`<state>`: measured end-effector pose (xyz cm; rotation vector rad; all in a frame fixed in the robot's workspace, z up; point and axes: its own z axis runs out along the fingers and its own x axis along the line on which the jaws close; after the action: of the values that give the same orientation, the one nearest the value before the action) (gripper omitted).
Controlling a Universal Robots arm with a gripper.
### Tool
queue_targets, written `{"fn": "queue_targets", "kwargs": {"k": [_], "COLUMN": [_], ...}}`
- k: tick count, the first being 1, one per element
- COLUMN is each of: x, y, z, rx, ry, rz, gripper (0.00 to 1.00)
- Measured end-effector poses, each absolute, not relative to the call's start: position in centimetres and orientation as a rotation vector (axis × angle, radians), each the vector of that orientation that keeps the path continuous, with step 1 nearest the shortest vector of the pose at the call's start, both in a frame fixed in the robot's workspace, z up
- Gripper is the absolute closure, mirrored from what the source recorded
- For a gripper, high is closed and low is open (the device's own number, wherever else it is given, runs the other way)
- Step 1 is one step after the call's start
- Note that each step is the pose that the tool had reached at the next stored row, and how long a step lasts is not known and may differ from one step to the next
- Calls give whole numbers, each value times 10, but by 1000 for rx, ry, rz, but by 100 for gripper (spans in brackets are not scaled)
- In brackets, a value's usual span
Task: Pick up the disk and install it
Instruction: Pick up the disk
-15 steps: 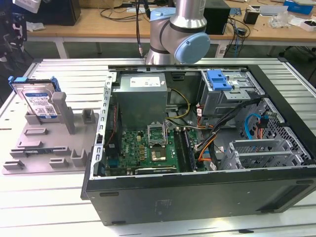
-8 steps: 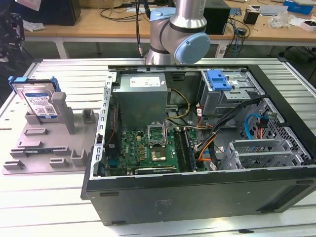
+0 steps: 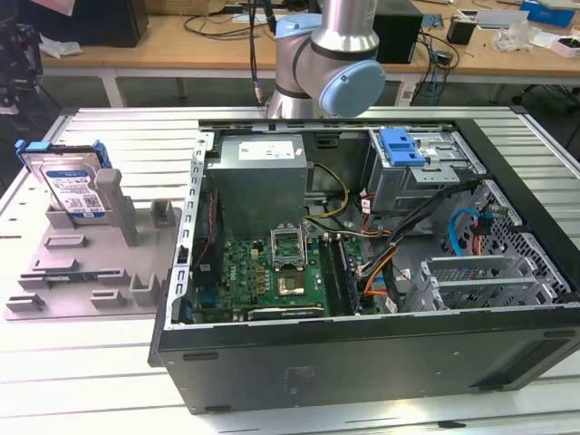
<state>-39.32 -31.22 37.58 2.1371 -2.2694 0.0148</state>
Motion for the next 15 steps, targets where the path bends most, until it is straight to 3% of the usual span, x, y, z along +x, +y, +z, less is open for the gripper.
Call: {"fn": "queue_targets", "kwargs": {"k": [15], "x": [-400], "y": [-309], "z": [372], "rx": [2145], "ry": [-2273], "rz": [31], "gripper": [58]}}
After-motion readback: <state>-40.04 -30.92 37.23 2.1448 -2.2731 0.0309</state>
